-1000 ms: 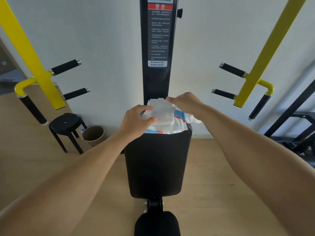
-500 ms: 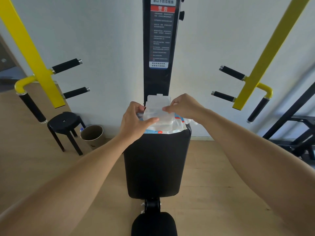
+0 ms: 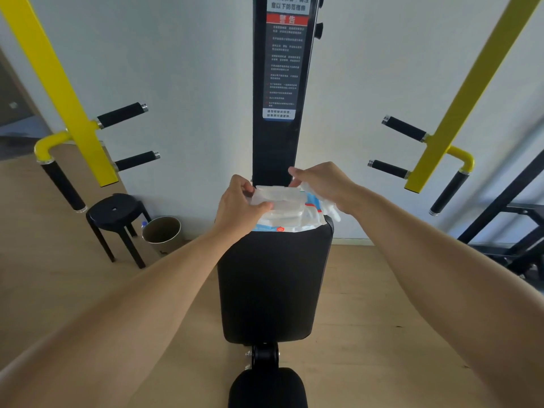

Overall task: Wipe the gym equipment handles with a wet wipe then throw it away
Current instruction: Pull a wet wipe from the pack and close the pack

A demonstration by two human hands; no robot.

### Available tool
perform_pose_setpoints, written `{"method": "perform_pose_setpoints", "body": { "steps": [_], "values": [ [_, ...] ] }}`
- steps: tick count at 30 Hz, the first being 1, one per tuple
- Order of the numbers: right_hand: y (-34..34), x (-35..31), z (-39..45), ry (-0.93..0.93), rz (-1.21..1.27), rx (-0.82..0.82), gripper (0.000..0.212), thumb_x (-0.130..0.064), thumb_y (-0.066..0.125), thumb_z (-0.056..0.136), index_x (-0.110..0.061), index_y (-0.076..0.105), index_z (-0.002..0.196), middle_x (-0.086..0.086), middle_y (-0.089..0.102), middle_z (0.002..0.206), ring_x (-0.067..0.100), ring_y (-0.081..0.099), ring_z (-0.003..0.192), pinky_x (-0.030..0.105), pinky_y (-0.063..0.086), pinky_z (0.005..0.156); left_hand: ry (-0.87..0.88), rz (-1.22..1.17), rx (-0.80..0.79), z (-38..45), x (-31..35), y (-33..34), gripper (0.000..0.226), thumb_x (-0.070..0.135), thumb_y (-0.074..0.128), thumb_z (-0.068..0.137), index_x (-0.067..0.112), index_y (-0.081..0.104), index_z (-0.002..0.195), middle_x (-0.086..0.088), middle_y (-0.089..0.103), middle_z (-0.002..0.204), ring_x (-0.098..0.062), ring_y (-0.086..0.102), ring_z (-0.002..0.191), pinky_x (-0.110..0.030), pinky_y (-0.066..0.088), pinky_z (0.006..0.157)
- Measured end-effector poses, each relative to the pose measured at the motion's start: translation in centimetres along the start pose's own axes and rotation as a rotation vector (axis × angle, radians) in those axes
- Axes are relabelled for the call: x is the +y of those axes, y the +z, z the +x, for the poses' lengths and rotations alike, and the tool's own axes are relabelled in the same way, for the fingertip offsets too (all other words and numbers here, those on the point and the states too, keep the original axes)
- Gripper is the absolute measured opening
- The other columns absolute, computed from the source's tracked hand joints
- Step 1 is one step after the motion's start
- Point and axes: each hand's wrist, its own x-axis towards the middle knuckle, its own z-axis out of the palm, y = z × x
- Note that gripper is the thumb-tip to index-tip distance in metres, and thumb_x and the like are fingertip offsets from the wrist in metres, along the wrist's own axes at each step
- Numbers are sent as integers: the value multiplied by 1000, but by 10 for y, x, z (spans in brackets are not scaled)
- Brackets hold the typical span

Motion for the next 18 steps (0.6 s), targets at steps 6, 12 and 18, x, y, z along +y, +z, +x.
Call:
{"method": "perform_pose_setpoints", "body": {
  "steps": [6, 12, 18],
  "values": [
    [1, 11, -7, -170, -65, -60, 18, -44, 80, 81, -27, 79, 76, 1, 68, 81, 16, 58, 67, 26, 49, 58, -19, -71, 10, -1, 5, 2, 39, 23, 76, 83, 23, 48, 111, 5, 58, 107, -15, 61, 97, -14, 49, 61],
    [11, 17, -6, -225, -220, -33, 8, -41, 81, 80, -34, 79, 77, -8, 68, 98, 17, 63, 86, 35, 56, 75, -11, -166, -36, -7, -6, -4, 18, 18, 57, 100, 27, 54, 115, 7, 58, 119, -19, 62, 109, -6, 50, 54],
    [22, 23, -3, -214, -304, 4, 14, -44, 81, 81, -31, 79, 83, -8, 66, 108, 17, 62, 90, 26, 45, 61, -23, -104, -1, -8, -13, 0, 60, 30, 71, 93, 25, 41, 144, 2, 54, 143, -18, 59, 123, -19, 57, 73]
  ]
}}
